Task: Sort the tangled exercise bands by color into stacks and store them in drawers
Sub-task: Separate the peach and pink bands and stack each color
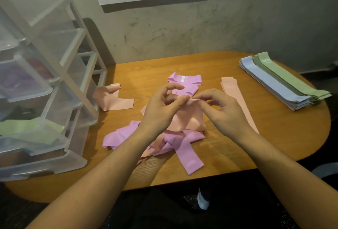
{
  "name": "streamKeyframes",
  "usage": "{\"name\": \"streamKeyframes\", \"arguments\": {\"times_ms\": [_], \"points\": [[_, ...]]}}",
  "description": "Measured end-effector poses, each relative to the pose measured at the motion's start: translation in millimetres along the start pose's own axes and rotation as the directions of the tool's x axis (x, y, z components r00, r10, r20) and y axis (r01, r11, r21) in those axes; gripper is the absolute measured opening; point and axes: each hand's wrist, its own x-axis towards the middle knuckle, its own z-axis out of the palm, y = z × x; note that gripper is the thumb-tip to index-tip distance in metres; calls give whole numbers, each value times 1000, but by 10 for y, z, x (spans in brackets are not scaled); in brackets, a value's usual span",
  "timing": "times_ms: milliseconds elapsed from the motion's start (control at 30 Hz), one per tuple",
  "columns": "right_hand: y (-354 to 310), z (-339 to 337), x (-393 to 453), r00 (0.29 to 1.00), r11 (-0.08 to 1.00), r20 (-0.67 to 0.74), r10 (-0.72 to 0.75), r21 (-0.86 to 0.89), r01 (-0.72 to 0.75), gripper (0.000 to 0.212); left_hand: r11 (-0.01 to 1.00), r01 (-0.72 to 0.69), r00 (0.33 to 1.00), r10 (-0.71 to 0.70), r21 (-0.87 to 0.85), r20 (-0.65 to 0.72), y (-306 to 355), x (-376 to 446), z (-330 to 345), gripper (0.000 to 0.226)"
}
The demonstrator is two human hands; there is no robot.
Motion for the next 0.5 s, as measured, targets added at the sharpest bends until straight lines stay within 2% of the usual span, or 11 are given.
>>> {"name": "streamKeyframes", "arguments": {"times_ms": [100, 233, 367, 433, 500], "points": [[-29, -41, 26, 988, 969, -2, 156, 194, -153, 14, 996, -15, 999, 12, 84, 30, -38, 4, 5, 13], [-60, -98, 69, 953, 892, 7, 301, 351, -285, 14, 956, -110, 994, 104, 271, 40, -35, 0, 49, 19], [-76, -144, 92, 894, 781, 117, 432, 448, -436, 12, 999, 22, 996, -24, 31, 81, 19, 29, 126, 8], [-74, -168, 123, 845, 665, 198, 496, 539, -517, 13, 998, 70, 991, -70, 8, 111, 11, 51, 161, 4], [-69, -184, 149, 813, 559, 240, 530, 622, -549, 16, 993, 115, 983, -113, -9, 143, 33, 55, 214, 10]]}}
